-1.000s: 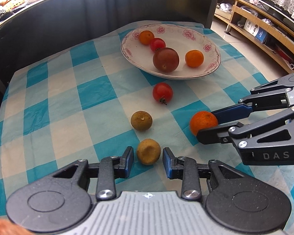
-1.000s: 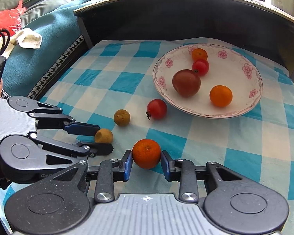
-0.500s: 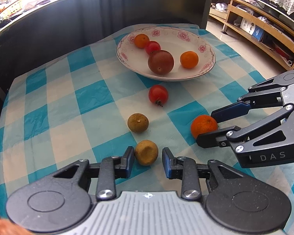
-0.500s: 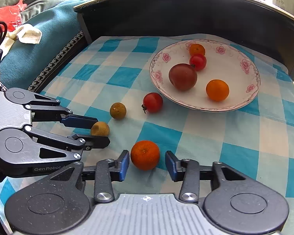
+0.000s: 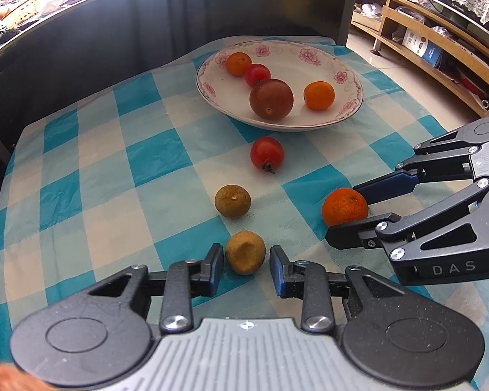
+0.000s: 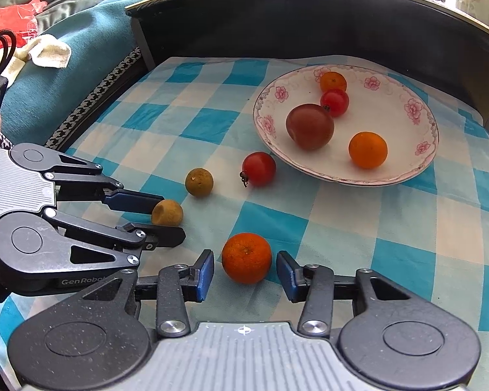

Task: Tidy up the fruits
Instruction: 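Grasp the small brown fruit with the left tool while the right tool grasps the mandarin, then carry both held fruits over the bowl and lower them toward it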

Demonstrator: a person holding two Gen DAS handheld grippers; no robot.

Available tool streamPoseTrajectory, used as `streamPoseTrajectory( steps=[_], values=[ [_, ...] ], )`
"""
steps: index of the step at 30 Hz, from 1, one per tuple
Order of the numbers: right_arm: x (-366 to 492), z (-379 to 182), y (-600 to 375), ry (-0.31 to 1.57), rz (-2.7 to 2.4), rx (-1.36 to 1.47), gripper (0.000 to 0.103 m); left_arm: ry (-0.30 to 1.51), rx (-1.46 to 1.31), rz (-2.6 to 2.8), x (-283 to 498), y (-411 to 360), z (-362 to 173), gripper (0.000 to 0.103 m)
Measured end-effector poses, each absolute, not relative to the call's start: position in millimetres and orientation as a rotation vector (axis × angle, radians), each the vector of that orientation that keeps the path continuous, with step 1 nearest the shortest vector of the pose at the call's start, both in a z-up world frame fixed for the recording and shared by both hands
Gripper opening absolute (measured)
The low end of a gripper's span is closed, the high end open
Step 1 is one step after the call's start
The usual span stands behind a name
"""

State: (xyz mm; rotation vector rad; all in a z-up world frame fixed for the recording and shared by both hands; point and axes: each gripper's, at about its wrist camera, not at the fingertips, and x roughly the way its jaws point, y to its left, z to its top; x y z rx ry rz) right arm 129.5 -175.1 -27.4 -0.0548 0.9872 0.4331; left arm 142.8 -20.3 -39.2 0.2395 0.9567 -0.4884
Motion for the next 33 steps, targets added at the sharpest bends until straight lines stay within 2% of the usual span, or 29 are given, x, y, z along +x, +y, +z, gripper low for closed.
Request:
streamPoseTrajectory(
  steps=[5,33],
  values=[
    [130.0,-27.9,-175.2,0.996,0.422,-0.052,0.028,0.968,0.241,-0.485,143.7,-21.7,-38.1,0.037],
    [148.9,9.9,-208.5,0.838,0.275,0.050,0.027,0.819,0.165,-0.487,182.4,-59.7,11.0,0.035]
  ],
)
